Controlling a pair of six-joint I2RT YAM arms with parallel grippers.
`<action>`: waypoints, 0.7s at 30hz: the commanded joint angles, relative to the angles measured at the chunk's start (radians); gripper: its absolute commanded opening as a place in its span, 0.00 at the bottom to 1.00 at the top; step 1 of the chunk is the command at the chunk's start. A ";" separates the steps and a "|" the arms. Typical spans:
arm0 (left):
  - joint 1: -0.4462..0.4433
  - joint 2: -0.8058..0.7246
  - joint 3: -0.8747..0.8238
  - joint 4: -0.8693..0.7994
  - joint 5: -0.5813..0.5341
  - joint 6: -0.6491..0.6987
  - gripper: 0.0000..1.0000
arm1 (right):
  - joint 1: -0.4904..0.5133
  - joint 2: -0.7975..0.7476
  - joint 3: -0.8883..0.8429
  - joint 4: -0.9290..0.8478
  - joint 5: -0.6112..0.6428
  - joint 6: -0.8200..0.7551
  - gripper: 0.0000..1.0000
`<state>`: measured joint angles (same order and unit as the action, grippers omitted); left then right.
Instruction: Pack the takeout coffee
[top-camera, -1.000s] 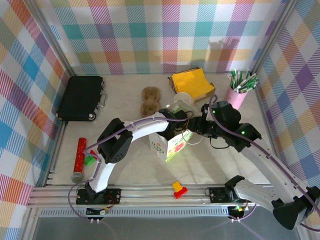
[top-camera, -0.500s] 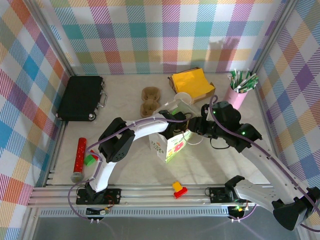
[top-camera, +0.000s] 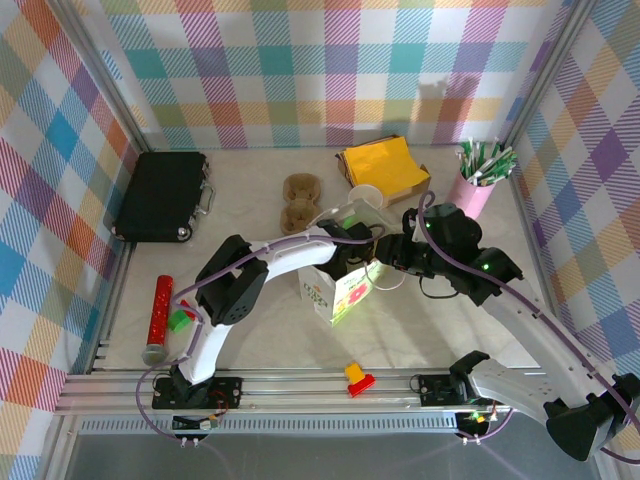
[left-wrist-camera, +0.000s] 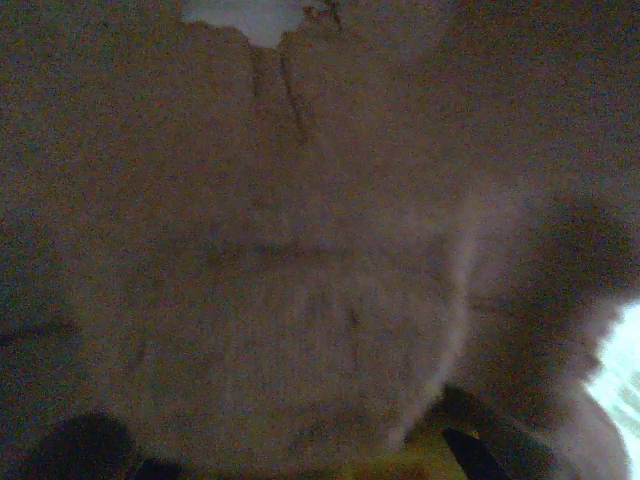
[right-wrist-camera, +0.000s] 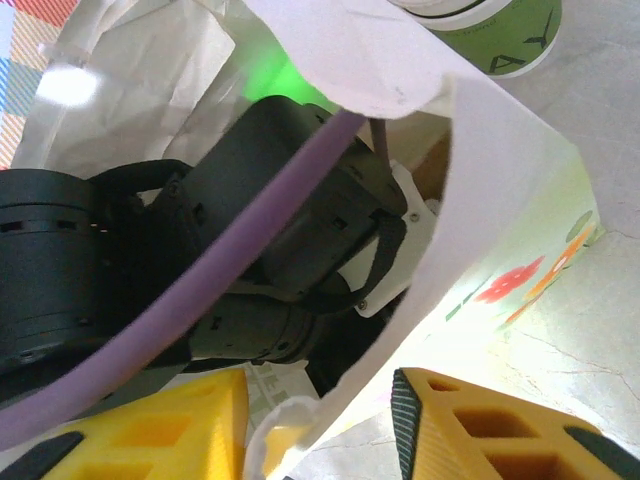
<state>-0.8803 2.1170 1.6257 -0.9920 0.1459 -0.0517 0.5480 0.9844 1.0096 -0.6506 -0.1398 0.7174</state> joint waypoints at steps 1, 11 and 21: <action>0.006 -0.103 0.051 -0.019 0.030 -0.012 0.04 | -0.009 -0.005 -0.015 -0.005 0.014 -0.027 0.44; 0.006 -0.126 0.090 0.026 0.042 -0.058 0.05 | -0.008 -0.008 -0.024 -0.005 0.013 -0.029 0.43; 0.016 -0.045 0.119 0.092 0.029 -0.069 0.05 | -0.009 -0.025 -0.034 -0.008 0.012 -0.029 0.43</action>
<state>-0.8772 2.0399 1.7271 -0.9234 0.1722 -0.1123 0.5480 0.9760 0.9905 -0.6445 -0.1394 0.7170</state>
